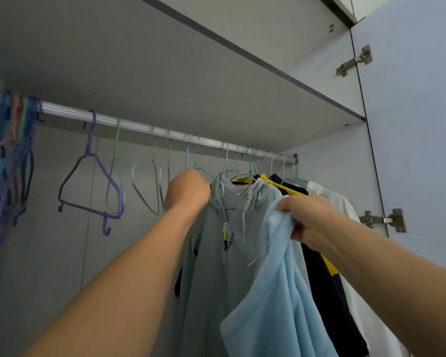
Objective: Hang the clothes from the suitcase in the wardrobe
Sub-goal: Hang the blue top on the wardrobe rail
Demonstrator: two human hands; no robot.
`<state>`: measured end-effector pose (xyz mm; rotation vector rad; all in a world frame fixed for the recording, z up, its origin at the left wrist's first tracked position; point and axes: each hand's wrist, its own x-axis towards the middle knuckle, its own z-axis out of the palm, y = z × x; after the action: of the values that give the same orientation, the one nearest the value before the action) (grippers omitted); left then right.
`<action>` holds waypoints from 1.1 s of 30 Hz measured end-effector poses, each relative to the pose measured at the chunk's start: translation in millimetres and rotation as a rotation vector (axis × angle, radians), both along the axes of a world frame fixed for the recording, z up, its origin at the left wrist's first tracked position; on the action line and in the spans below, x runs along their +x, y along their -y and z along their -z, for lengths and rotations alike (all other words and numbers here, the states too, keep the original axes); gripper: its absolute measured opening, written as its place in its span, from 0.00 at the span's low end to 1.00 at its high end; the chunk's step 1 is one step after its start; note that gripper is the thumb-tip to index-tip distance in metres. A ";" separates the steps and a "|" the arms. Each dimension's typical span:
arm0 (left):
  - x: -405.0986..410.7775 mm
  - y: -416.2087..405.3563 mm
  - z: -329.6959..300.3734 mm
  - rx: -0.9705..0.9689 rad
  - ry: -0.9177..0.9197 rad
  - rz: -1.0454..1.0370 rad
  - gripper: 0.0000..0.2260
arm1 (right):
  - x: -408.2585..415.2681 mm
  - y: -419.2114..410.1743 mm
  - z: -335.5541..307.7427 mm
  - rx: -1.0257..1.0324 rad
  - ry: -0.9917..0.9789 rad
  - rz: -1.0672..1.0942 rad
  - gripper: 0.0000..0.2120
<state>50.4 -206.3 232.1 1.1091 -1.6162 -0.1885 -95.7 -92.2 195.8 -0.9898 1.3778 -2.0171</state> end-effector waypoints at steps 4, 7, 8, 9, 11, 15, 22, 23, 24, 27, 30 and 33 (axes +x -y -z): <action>27.1 -7.6 -1.5 0.072 0.074 -0.091 0.13 | 3.2 2.3 1.1 0.022 -0.048 -0.008 0.08; 31.6 -15.0 -2.4 0.079 0.066 -0.106 0.16 | 0.7 1.0 2.1 0.023 -0.059 0.009 0.08; 31.9 -16.7 -1.2 0.080 0.080 -0.117 0.17 | 1.2 0.2 2.2 0.026 -0.059 0.010 0.07; 31.5 -16.5 -0.1 0.092 0.093 -0.120 0.16 | 1.4 -0.2 2.2 0.029 -0.060 0.014 0.07; 30.2 -17.4 3.5 0.117 0.117 -0.124 0.12 | 1.9 -1.0 2.2 0.032 -0.061 0.018 0.07; 24.0 -32.2 13.6 0.111 0.199 -0.223 0.14 | 1.1 -1.3 2.4 0.045 -0.069 0.010 0.07; -1.9 -45.3 40.3 -0.029 0.107 -0.310 0.25 | -7.7 -11.6 6.4 0.055 -0.057 0.012 0.07; -6.1 -45.5 45.5 -0.031 0.056 -0.297 0.28 | -8.7 -13.3 7.0 0.054 -0.055 0.016 0.08; -10.4 -46.0 51.4 -0.039 0.015 -0.288 0.31 | -9.4 -15.1 7.8 0.054 -0.051 0.021 0.08; -25.9 -48.2 76.7 -0.231 -0.025 -0.276 0.32 | -9.0 -19.9 8.1 0.061 -0.042 0.033 0.06; -45.3 -55.6 104.3 -0.600 0.038 -0.210 0.28 | -8.3 -24.3 8.3 0.064 -0.050 0.052 0.08; -48.6 -59.1 93.7 -0.470 -0.176 0.052 0.22 | -9.9 -30.4 6.7 0.086 -0.078 0.065 0.07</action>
<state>1.8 -147.2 138.4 0.6701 -1.4344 0.0589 -105.7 -61.9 189.1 -1.0073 1.5435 -1.9661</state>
